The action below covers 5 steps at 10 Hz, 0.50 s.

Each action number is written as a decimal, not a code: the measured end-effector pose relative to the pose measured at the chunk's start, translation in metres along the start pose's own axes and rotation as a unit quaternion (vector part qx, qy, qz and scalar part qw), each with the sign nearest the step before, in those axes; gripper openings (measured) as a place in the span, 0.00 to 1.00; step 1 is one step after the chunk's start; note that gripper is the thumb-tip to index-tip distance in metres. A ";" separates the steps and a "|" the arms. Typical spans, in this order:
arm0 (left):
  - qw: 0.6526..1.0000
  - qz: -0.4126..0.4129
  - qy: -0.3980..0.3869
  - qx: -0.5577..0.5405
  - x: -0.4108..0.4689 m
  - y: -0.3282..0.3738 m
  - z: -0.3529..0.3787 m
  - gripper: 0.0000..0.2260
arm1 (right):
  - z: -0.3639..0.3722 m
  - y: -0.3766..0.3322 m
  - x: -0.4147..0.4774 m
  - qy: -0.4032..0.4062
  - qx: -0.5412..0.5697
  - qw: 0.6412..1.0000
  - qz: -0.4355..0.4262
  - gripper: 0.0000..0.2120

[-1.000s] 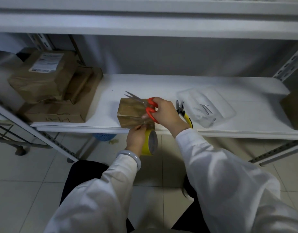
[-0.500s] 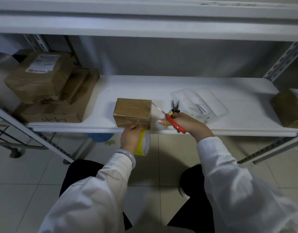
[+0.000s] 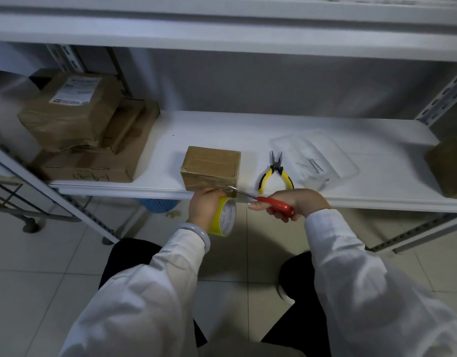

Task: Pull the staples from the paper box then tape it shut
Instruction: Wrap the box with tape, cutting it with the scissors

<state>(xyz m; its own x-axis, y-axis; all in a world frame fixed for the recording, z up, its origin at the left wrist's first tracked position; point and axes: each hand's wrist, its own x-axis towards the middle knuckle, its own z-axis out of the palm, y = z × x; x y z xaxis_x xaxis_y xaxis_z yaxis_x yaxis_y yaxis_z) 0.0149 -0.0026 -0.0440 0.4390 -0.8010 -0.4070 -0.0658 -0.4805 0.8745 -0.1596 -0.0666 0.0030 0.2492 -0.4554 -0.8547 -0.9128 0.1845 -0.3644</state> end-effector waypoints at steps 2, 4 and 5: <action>0.996 0.014 -0.038 0.080 0.003 0.002 -0.003 0.05 | -0.001 -0.006 0.017 0.003 -0.029 1.000 -0.002 0.25; 0.998 0.005 -0.062 0.019 0.007 -0.001 -0.001 0.04 | -0.002 -0.022 0.010 0.001 -0.017 1.000 -0.024 0.24; 0.987 0.027 -0.073 0.143 0.009 0.005 0.000 0.05 | -0.001 -0.027 0.012 0.008 -0.050 0.998 -0.029 0.25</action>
<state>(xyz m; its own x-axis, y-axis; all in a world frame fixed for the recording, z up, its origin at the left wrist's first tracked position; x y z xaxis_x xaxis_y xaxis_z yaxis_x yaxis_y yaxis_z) 0.0184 -0.0122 -0.0430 0.2954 -0.8612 -0.4136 -0.3454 -0.4999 0.7942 -0.1321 -0.0781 0.0028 0.2977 -0.4769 -0.8270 -0.9252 0.0695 -0.3731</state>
